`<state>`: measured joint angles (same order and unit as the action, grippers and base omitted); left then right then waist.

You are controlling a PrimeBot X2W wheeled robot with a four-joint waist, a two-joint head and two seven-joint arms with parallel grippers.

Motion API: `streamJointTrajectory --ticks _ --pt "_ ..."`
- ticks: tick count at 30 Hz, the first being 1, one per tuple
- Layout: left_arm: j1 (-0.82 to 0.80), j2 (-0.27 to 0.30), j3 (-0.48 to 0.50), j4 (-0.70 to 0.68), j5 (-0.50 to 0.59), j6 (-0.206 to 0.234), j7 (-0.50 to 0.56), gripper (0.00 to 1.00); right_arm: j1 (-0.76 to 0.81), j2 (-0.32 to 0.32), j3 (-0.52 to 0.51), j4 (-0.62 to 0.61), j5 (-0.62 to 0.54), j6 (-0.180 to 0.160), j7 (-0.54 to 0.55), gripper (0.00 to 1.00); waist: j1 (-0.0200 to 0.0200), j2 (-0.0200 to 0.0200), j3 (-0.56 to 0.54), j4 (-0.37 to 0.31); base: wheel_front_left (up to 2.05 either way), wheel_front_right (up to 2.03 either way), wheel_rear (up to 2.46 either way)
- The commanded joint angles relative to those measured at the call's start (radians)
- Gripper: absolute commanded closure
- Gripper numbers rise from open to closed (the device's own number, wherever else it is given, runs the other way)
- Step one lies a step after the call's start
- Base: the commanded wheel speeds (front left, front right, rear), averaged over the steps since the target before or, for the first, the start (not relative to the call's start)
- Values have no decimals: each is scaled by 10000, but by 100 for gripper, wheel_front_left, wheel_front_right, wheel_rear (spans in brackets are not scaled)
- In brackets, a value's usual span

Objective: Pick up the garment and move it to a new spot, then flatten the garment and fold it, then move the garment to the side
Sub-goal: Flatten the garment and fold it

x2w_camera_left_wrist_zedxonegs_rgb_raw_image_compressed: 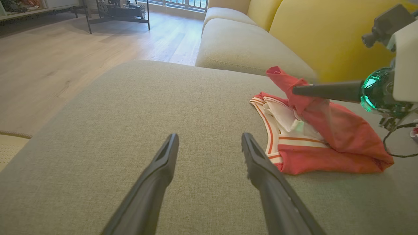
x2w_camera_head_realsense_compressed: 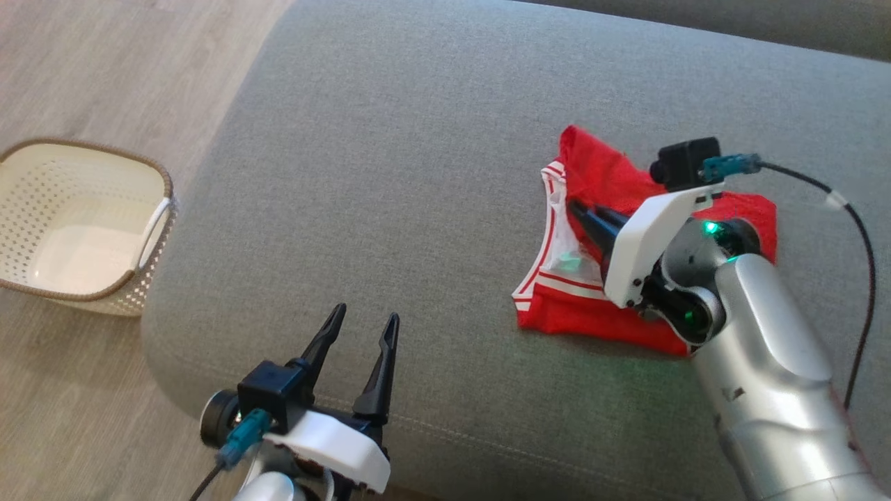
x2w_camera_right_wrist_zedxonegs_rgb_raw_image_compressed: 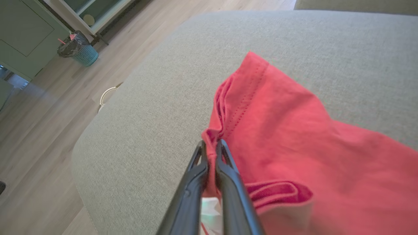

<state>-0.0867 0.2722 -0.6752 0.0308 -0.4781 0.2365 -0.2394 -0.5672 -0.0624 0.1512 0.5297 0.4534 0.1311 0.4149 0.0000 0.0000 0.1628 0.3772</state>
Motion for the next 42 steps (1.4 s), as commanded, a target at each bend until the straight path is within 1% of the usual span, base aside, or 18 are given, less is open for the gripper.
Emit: streamJointTrajectory --ticks 1,2,3,5,7,10,11,13,14,17,19,20,21,22,27,30,37,42 --pt "-381 -1 388 -253 -93 -24 -96 0 -208 121 334 -285 114 -4 -101 73 0 0 46 -65 0 0 0" --pt "-397 -4 390 -247 -90 -32 -101 0 -211 121 372 -263 166 -4 -142 11 0 0 57 -98 0 0 0" --pt "-409 -4 399 -239 -89 -33 -106 0 -217 121 388 -268 304 -4 -212 0 0 0 63 -140 0 0 0" --pt "-421 14 428 -230 -81 -23 -115 0 -263 121 422 -344 541 -4 -358 0 0 0 67 -252 0 0 0" --pt "-412 59 476 -241 -70 3 -127 0 -300 121 279 -808 529 -4 -565 0 0 0 66 -423 0 0 0" --pt "-378 115 533 -305 -48 39 -141 0 -195 121 -254 -1590 -127 -4 -547 0 0 0 30 -649 0 0 0" --pt "-378 115 533 -305 -48 39 -141 0 -195 121 -254 -1590 -127 -4 -547 0 0 0 30 -649 0 0 0" --pt "-350 153 558 -381 -11 47 -155 0 82 42 -947 -2474 -1284 -4 -328 0 0 0 -17 -809 0 0 0" --pt "-350 153 558 -381 -11 47 -155 0 82 42 -947 -2474 -1284 -4 -328 0 0 0 -17 -809 0 0 0" --pt "-359 171 552 -449 29 44 -163 0 458 -339 -1300 -2988 -1684 -4 -170 0 0 0 -51 -869 0 0 0" --pt "-386 177 555 -515 43 33 -168 0 666 -743 -1141 -3051 -1754 -4 -198 0 0 0 -43 -858 0 0 0" --pt "-394 182 555 -538 44 27 -169 0 762 -895 -1106 -2962 -1701 -4 -249 21 0 0 -48 -844 0 0 0" --pt "-401 186 548 -556 42 14 -170 0 837 -1104 -901 -2854 -1688 -4 -327 68 0 0 -52 -814 0 0 0" --pt "-405 194 545 -572 40 5 -171 0 888 -1296 -670 -2708 -1618 -4 -450 100 0 0 -55 -779 0 0 0" --pt "-411 217 535 -641 26 10 -161 0 705 -2083 458 -1358 -1647 -4 -1340 100 0 0 13 -513 0 0 0" --pt "-442 191 499 -680 9 9 -137 0 302 -2282 1146 -296 -1858 -4 -1811 100 0 0 101 -321 0 0 0" --pt "-543 116 415 -710 -5 -16 -127 0 -767 -1919 2647 1684 -1505 -4 -3062 100 0 0 289 -41 0 0 0" --pt "-560 130 433 -701 -24 11 -131 0 -1113 -1473 3829 2359 -761 -4 -3782 100 0 0 260 -4 0 0 0"
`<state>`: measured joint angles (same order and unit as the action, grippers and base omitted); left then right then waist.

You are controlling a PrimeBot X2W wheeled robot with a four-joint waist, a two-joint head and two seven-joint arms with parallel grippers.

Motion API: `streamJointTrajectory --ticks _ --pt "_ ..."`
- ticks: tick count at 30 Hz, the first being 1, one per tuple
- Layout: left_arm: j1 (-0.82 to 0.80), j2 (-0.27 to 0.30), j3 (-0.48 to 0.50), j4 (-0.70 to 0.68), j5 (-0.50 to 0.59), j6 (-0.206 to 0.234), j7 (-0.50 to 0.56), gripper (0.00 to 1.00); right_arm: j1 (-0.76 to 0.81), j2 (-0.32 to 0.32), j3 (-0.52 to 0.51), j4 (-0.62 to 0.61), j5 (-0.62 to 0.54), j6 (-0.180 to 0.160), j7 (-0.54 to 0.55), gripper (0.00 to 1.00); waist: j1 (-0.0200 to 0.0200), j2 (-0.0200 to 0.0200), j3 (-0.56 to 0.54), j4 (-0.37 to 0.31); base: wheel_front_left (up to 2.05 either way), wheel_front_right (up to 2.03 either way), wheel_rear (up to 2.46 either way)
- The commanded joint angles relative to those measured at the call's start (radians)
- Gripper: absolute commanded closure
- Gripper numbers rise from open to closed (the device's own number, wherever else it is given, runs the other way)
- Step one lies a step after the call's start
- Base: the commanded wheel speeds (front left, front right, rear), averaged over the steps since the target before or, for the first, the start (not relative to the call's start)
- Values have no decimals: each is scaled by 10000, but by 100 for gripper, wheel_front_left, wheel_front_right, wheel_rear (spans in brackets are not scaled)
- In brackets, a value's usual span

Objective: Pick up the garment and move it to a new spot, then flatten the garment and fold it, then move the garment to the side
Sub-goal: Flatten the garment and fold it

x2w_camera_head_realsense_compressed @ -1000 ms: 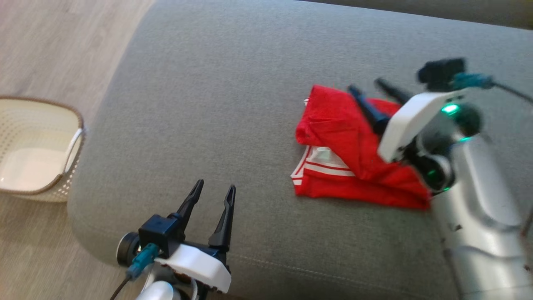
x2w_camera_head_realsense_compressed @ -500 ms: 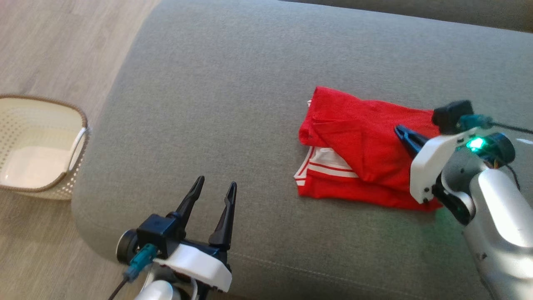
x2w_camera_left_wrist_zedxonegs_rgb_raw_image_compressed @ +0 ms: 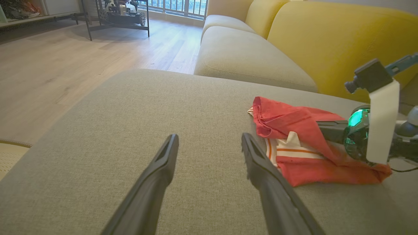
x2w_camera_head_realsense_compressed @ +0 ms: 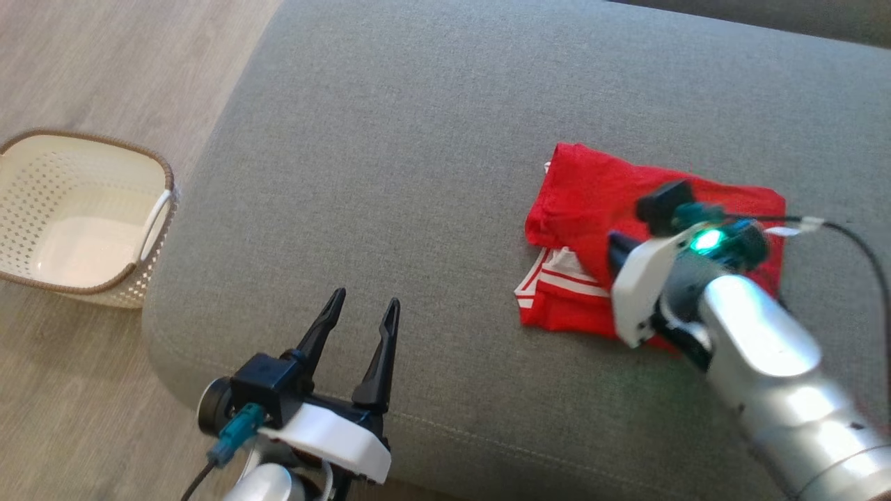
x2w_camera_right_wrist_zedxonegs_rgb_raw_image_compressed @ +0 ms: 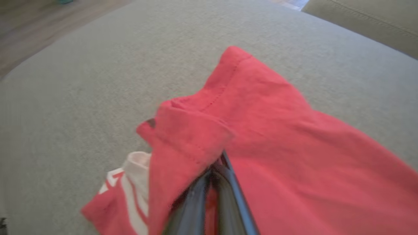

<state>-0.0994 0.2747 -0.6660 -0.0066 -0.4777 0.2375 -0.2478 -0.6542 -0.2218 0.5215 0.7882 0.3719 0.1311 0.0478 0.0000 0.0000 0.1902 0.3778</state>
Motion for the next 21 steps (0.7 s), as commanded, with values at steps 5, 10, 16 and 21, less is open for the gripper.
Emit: streamJointTrajectory --ticks 5,10,16,21 --pt "-332 196 409 -375 -43 86 -54 0 -114 450 1372 -348 895 -4 -504 100 0 0 -140 -154 0 0 0" --pt "-179 272 418 -461 -41 173 -51 0 447 817 2371 -1001 2007 -4 -607 100 0 0 -362 -443 0 0 0" --pt "16 324 568 -560 -116 389 -41 0 1063 898 2239 -1746 2717 -4 -1171 67 0 0 -685 -880 0 0 0" --pt "268 426 1116 -803 -239 706 -84 0 1461 793 725 -1919 1906 -4 -2447 0 0 0 -1086 -1508 0 0 0"
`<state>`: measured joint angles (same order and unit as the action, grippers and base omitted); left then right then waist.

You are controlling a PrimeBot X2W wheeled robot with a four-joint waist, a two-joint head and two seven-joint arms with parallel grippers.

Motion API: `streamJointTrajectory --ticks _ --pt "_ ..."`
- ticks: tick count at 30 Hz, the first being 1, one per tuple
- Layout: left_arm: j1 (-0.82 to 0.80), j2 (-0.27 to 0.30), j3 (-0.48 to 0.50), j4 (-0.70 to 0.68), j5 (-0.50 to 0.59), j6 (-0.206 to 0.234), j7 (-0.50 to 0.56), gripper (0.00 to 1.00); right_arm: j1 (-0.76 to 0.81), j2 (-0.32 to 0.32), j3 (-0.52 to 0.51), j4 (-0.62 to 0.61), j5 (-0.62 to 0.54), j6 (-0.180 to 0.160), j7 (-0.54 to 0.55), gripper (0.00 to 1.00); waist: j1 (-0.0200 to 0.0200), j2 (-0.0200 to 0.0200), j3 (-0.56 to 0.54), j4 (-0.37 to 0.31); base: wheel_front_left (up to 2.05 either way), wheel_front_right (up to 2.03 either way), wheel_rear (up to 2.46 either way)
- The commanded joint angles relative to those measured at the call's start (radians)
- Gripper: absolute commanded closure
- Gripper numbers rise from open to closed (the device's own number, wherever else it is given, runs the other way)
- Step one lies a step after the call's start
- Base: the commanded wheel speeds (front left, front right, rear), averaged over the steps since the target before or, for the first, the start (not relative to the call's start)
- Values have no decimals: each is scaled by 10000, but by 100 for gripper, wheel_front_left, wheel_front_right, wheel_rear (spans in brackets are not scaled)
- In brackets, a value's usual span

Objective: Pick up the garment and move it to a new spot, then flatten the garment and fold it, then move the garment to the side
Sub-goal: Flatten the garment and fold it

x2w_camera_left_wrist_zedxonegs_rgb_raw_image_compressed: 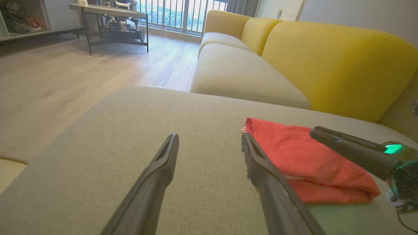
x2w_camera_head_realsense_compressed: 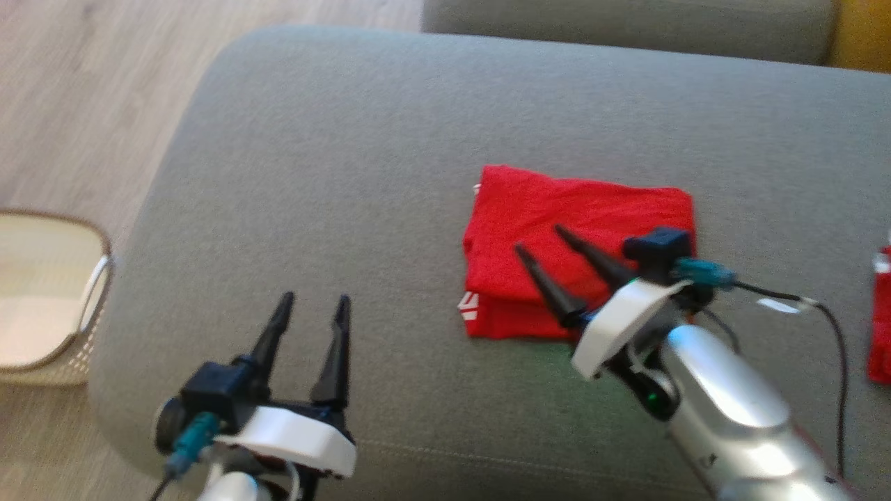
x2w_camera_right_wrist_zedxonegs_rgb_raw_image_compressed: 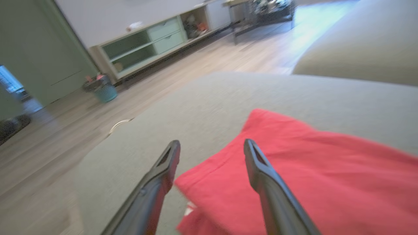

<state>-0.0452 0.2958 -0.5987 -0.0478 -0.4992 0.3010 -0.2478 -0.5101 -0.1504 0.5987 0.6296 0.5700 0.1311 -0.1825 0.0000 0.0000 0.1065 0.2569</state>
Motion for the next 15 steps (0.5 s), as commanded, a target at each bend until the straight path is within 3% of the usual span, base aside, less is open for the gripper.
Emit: streamJointTrajectory --ticks 1,9,15 --pt "-242 259 573 -464 -14 119 -93 0 112 83 -430 -365 -287 -4 -285 0 0 0 -333 -425 0 0 0" --pt "292 532 1470 -793 -42 300 -131 0 1284 223 -3306 -1565 -2429 -4 -733 0 0 0 -1074 -1435 0 0 0" --pt "768 410 1910 -843 401 123 -136 0 2592 487 -4825 -2855 -3613 -4 -785 0 0 0 -1370 -1860 0 0 0"
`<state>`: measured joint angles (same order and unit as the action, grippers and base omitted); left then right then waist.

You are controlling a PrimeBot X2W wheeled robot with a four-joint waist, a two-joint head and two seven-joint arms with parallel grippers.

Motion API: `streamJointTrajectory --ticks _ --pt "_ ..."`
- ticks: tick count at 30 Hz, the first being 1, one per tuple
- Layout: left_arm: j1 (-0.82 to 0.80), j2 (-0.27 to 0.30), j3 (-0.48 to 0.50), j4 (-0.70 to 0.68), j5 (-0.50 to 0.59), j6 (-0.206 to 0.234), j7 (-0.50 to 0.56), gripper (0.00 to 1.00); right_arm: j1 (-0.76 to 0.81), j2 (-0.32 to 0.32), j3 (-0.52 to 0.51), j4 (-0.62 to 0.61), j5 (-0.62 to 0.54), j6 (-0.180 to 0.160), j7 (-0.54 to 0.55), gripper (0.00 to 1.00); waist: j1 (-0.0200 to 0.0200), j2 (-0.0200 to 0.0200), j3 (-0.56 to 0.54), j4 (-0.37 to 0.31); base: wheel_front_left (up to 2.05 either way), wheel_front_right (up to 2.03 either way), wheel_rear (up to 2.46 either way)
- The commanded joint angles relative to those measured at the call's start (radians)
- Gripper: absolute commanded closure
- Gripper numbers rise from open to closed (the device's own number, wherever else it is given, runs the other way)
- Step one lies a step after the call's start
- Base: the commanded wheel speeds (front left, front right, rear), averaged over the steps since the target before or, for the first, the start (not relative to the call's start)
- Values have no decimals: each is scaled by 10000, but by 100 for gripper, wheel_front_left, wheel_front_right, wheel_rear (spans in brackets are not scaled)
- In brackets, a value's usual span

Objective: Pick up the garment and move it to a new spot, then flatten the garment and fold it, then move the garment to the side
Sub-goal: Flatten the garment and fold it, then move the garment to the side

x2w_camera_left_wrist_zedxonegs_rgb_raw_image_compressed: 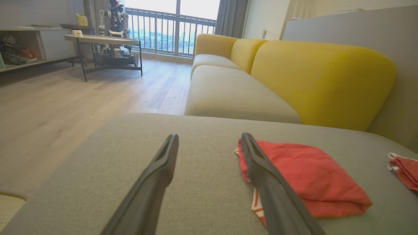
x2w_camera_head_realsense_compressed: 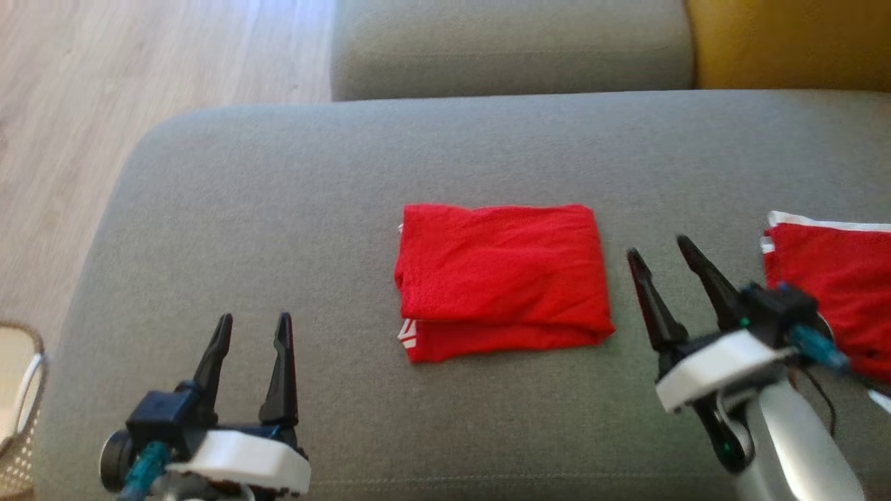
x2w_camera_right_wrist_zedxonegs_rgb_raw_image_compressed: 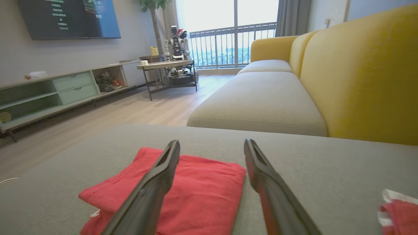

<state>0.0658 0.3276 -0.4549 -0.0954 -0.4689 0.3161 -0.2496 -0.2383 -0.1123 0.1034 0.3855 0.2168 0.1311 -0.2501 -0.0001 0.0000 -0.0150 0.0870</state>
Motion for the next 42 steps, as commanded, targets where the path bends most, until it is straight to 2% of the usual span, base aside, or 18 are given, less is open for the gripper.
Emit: streamJointTrajectory --ticks 1,6,16,23,42 --pt "-236 58 497 -321 211 -60 -119 0 107 159 -74 -627 -185 -4 -110 0 1 0 -198 -202 0 0 0" --pt "167 -73 612 11 820 -230 -120 0 1279 356 -725 -1624 -857 -4 -113 0 1 0 -399 -316 0 0 0" --pt "689 -606 1343 479 1563 -751 -121 0 2838 596 -933 -2506 -1361 -4 -115 0 1 0 -555 -405 0 0 0" --pt "820 -1049 1705 606 2088 -1180 -121 0 3013 617 -922 -2645 -997 -4 -115 0 1 0 -541 -469 0 0 0" --pt "928 -1718 2321 743 2790 -1767 -122 0 2914 620 -884 -2696 -843 -4 -116 0 1 0 -491 -417 0 0 0"
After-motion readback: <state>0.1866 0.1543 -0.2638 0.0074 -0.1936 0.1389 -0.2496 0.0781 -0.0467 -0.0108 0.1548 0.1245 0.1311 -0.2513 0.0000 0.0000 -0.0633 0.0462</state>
